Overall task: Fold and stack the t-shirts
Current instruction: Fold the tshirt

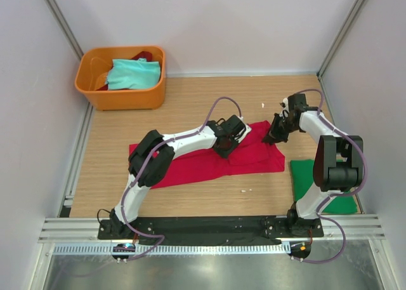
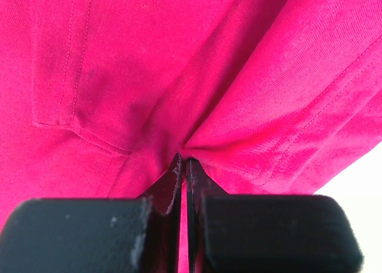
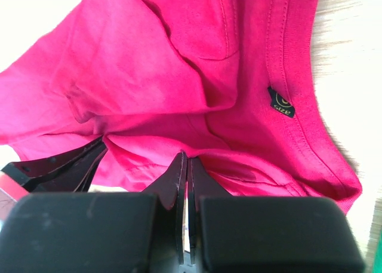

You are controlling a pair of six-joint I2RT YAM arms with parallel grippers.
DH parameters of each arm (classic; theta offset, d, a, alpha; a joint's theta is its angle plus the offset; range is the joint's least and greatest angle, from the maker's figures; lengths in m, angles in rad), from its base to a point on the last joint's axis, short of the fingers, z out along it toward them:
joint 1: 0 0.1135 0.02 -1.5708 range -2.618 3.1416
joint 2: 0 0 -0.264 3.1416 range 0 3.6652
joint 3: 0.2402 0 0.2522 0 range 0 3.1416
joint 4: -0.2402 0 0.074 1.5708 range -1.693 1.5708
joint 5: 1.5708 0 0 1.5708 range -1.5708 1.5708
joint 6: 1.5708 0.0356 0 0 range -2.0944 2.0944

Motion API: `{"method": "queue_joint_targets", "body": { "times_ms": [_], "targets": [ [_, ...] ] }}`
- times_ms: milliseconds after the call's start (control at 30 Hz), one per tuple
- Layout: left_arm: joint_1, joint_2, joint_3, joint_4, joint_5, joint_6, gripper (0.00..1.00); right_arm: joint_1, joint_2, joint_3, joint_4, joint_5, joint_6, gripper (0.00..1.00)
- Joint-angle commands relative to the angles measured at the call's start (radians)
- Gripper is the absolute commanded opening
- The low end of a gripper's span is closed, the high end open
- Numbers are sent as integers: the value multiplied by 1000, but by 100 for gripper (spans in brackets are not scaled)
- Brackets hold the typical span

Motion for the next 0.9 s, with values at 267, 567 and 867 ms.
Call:
{"method": "queue_joint_targets", "body": {
  "times_ms": [267,567,867],
  "targets": [
    [-3,-24,74,-22,82,-26,0,-2,-2,87,1,-32,29,1],
    [-5,-14,83,-22,111,-38,0,3,68,176,-13,-43,29,1],
    [-5,-11,88,-36,3,-46,0,4,99,196,-9,-40,29,1]
  ]
}}
